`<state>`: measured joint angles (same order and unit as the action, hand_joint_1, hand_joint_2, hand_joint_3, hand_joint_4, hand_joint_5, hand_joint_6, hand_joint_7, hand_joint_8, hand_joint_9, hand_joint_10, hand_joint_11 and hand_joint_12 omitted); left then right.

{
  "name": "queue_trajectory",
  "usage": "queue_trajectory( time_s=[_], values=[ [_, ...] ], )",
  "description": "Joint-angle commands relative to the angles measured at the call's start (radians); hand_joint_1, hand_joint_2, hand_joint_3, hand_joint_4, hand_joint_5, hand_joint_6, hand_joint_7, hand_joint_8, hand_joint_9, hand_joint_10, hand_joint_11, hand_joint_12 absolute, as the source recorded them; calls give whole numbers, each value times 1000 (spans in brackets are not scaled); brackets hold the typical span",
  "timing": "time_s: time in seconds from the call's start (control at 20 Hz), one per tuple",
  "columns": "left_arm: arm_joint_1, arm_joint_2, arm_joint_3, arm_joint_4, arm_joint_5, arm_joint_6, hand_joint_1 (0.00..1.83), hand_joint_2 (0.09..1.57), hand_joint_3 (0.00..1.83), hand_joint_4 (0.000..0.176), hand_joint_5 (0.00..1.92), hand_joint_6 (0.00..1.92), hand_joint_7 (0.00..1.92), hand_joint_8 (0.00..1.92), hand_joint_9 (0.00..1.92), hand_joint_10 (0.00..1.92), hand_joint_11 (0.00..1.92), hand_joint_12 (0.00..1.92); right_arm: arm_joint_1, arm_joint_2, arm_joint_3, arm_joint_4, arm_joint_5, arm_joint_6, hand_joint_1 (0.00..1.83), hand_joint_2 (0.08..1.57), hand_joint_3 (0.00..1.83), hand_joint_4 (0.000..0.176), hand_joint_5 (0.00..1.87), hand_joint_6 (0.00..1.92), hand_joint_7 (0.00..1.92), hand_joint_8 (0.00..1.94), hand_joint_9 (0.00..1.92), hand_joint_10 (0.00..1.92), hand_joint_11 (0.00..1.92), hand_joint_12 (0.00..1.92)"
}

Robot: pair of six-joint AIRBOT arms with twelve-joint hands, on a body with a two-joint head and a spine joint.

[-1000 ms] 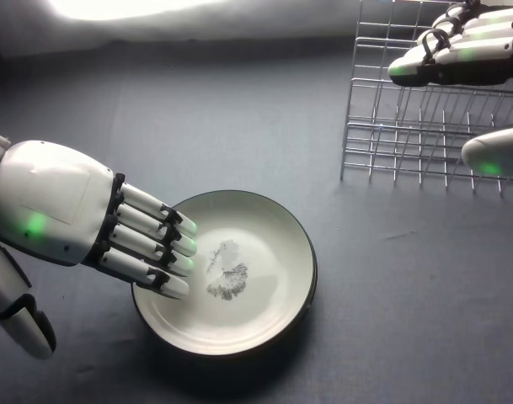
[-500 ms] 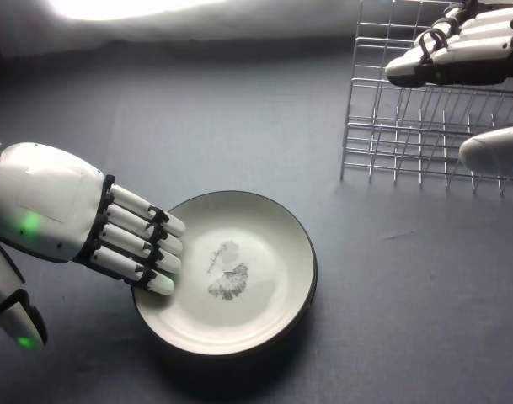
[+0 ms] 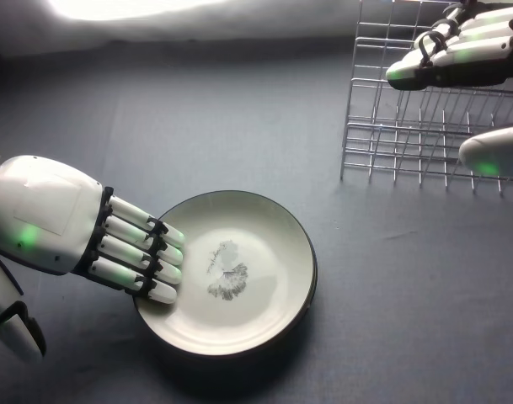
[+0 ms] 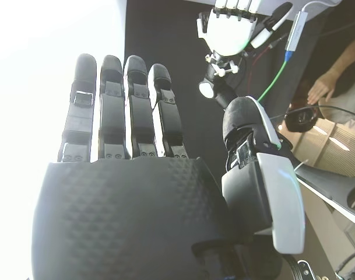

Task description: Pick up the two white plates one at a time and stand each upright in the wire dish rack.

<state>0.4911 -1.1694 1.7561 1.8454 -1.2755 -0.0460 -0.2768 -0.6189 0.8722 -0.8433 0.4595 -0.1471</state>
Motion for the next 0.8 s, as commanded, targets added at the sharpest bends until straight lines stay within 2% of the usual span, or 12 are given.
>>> queue_trajectory(
  time_s=[0.0,0.05,0.1,0.25,0.4,0.45,0.65,0.75],
  values=[
    [5,4,-1,-23,-19,1,0,1100,0,0,51,9,29,7,13,4,52,29,7,4,-2,39,90,1,52,1336,0,0,284,3,322,4,287,2,0,683],
    [6,4,-1,-22,-19,1,0,1100,0,0,51,9,29,7,13,4,52,29,5,4,-2,39,94,1,52,1336,0,0,284,3,322,4,287,2,0,683],
    [7,4,-1,-19,-19,1,0,1098,0,0,49,6,23,3,7,1,37,25,2,4,-2,39,103,1,31,1337,0,0,253,0,276,1,240,1,0,587],
    [12,4,-3,-15,-16,1,0,1117,6,0,63,10,35,7,18,5,52,33,-4,6,-1,39,111,1,42,1326,0,0,273,3,302,4,275,9,0,707],
    [22,-1,-8,-7,-2,1,0,1104,0,0,55,4,23,3,8,3,45,33,-18,10,-1,34,105,3,2,1331,1,0,280,4,313,5,278,6,0,713],
    [24,-5,-7,-7,2,1,0,1104,0,0,52,3,21,2,8,3,48,36,-19,10,0,18,105,3,4,1330,0,0,286,4,324,6,284,7,0,738],
    [42,-31,-18,-11,56,-5,0,1098,0,0,52,5,20,4,10,4,36,36,9,13,8,-113,114,7,33,1346,2,0,270,1,284,1,239,3,0,542],
    [49,-41,-31,-34,83,-12,0,1099,0,0,60,7,36,8,35,11,68,55,16,13,11,-162,119,11,14,1353,2,0,279,3,295,3,251,6,0,567]
  ],
)
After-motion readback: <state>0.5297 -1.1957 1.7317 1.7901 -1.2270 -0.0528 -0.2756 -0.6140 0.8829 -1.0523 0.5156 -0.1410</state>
